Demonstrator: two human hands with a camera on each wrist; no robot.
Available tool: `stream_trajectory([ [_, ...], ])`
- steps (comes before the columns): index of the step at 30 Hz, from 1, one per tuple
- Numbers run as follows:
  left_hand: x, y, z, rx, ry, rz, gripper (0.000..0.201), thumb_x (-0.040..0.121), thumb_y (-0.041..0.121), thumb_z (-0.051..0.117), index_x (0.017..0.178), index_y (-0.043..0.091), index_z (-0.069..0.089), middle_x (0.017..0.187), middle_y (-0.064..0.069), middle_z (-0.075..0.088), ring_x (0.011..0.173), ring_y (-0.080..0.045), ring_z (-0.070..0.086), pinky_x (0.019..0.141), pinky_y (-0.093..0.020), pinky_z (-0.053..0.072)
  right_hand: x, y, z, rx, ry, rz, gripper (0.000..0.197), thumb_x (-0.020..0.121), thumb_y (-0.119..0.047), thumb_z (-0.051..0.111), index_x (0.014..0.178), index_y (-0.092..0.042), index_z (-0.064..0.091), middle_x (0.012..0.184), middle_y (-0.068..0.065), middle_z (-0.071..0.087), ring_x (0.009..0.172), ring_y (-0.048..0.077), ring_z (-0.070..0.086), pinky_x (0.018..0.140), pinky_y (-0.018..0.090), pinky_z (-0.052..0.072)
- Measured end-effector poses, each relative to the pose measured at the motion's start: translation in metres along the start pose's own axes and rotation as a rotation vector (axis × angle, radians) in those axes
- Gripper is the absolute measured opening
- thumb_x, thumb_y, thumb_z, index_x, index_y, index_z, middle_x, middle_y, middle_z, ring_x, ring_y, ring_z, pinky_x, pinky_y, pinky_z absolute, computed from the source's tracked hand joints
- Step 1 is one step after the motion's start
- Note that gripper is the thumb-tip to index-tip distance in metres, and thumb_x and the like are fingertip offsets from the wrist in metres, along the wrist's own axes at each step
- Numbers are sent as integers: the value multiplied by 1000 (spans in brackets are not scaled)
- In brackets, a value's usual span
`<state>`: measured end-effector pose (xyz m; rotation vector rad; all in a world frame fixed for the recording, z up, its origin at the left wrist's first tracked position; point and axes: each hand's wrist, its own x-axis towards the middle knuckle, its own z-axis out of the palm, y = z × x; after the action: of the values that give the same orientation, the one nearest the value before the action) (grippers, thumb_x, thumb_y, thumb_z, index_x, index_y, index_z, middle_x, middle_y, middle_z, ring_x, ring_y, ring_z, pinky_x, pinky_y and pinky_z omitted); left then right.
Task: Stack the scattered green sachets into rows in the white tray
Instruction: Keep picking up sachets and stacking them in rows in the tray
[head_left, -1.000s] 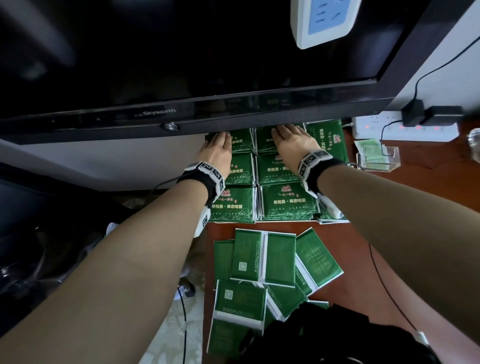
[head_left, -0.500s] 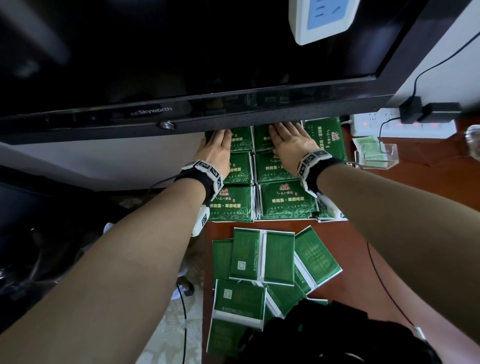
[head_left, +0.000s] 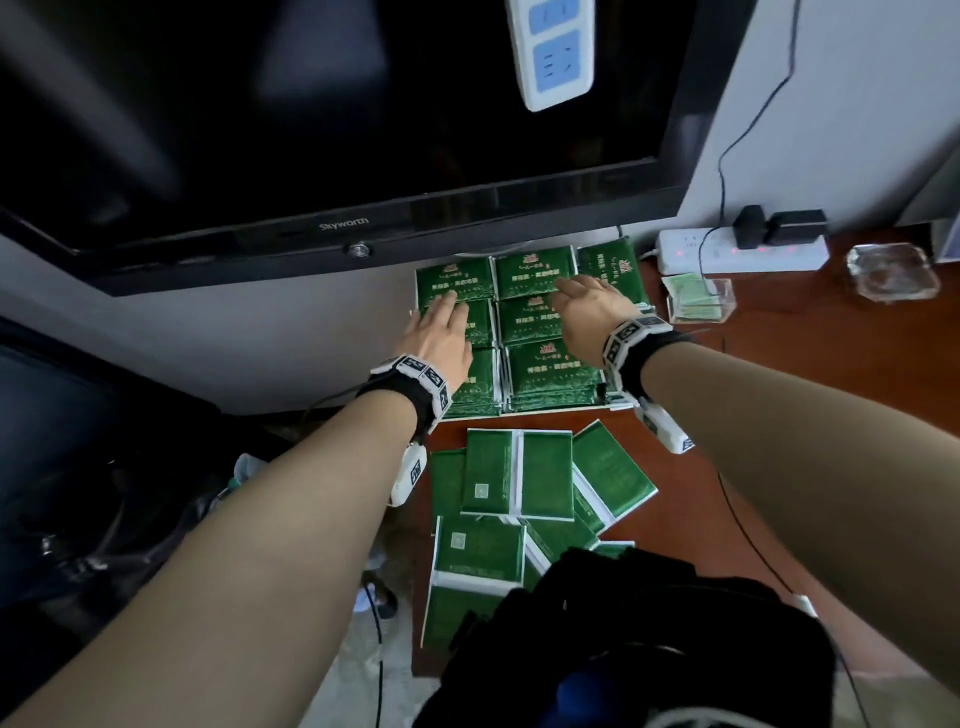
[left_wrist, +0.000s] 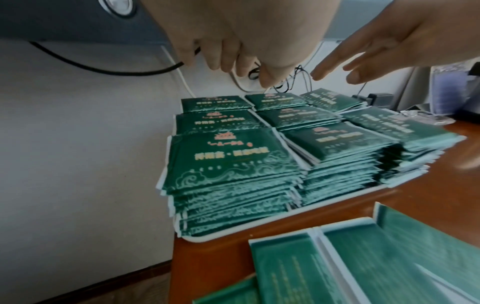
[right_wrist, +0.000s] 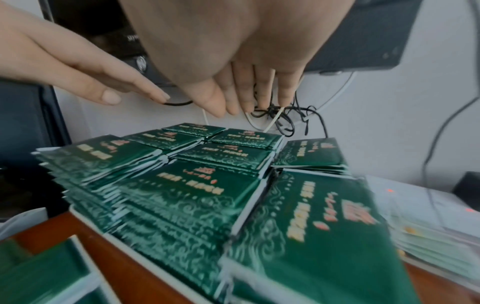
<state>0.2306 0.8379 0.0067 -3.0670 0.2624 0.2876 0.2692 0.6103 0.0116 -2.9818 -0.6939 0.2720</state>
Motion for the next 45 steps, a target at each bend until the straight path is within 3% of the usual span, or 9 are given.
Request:
stream_trajectory([
  [13,-143,59,36,-21,-43,18,57,101,29,41,153,11,24,163,-10,14,149,-25,18,122,-43,17,-151,-20,33,-23,-87,49,41,90,-9,53,130,-13,52,128,7,51,123,27,43,96,43,46],
  [16,-162,77,42,-44,-107,42,49,100,26,44,146,12,38,156,-8,32,139,-26,38,115,-42,32,-176,-17,46,3,-151,105,41,90,-11,53,132,-14,53,126,7,53,122,27,46,95,41,47],
  [18,-168,88,45,-56,-155,68,41,98,22,47,138,15,47,142,-4,48,121,-26,54,100,-40,47,-187,-11,56,47,-193,160,42,91,-11,53,133,-16,53,128,7,52,124,28,47,98,42,49],
  [22,-160,106,46,-39,-276,129,36,95,7,50,126,24,59,127,1,58,101,-23,62,85,-37,55,-194,-1,73,132,-241,263,43,92,-6,48,133,-17,55,131,8,54,118,28,56,93,40,54],
  [26,-132,118,42,40,-369,229,57,86,-11,53,128,27,59,131,1,57,108,-24,60,87,-37,54,-189,10,92,230,-236,335,34,94,-12,51,127,-15,59,121,7,58,109,27,60,88,39,56],
  [34,-81,141,55,251,-396,499,67,82,-4,63,139,28,49,143,-1,46,129,-23,43,106,-41,38,-179,33,121,450,-182,529,30,92,-24,60,119,-10,59,117,14,59,103,32,61,82,35,52],
  [38,-59,143,65,347,-466,627,75,78,7,73,142,29,43,153,-5,29,139,-27,31,110,-45,31,-167,26,128,566,-187,626,46,91,-34,68,124,-6,51,121,14,52,107,33,58,86,37,49],
  [42,-44,148,70,337,-544,557,50,89,18,47,138,22,44,148,-6,37,131,-34,35,104,-47,37,-151,8,133,502,-247,604,72,83,-48,74,132,-6,42,124,13,47,115,34,50,91,44,51],
  [45,-36,151,77,345,-559,593,55,83,22,31,136,17,43,143,-9,39,126,-36,37,101,-48,37,-143,-6,143,392,-259,582,75,79,-42,79,131,-5,40,126,14,45,117,33,47,92,45,50],
])
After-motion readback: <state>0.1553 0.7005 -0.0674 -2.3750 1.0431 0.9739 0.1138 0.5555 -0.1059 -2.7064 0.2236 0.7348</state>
